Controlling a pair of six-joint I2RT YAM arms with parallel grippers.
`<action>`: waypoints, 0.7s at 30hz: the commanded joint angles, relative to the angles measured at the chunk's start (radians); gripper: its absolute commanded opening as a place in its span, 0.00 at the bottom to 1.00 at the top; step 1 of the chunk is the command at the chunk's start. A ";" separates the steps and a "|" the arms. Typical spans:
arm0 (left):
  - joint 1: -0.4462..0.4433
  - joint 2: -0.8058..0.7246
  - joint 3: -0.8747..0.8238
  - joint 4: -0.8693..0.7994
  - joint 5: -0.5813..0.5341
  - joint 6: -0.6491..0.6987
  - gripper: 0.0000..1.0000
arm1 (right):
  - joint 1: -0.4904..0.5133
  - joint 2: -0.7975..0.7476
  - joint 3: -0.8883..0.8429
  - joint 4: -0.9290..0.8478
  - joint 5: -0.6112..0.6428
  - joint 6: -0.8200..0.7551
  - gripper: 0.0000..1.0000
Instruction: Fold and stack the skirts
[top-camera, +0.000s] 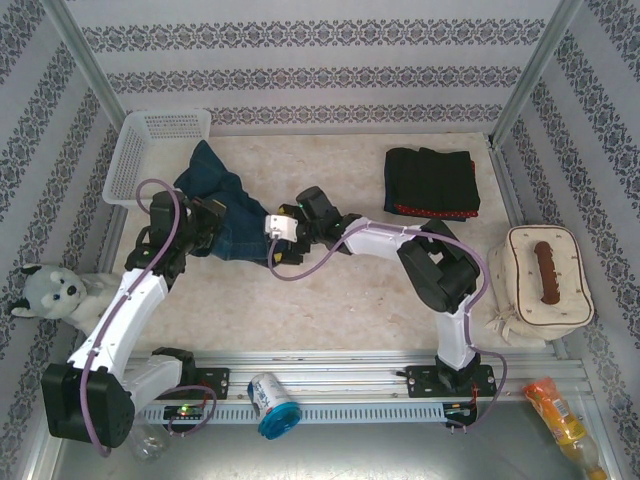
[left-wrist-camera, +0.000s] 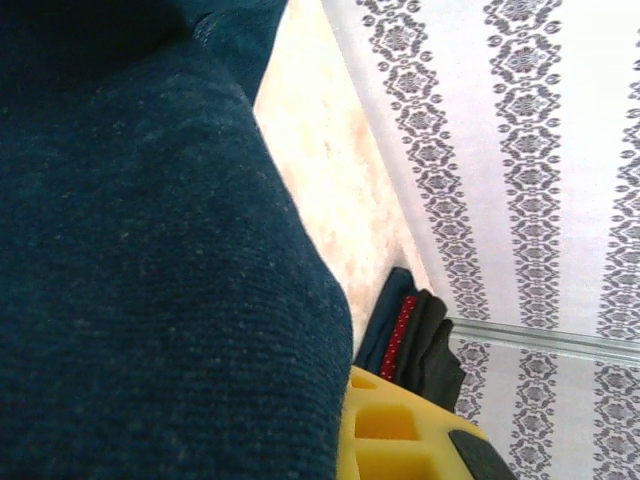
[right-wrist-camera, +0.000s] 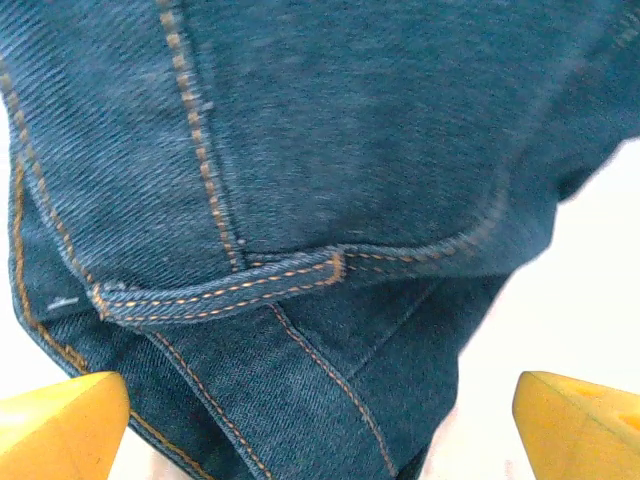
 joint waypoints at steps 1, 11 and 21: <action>0.014 -0.021 0.041 -0.011 0.009 -0.001 0.00 | 0.046 0.010 -0.013 0.047 -0.038 -0.001 0.98; 0.017 -0.014 0.047 -0.002 0.004 -0.006 0.00 | 0.168 0.010 -0.102 0.334 0.129 0.283 0.98; 0.022 -0.043 0.039 -0.002 0.004 -0.019 0.00 | 0.262 0.118 -0.042 0.479 0.600 0.319 0.96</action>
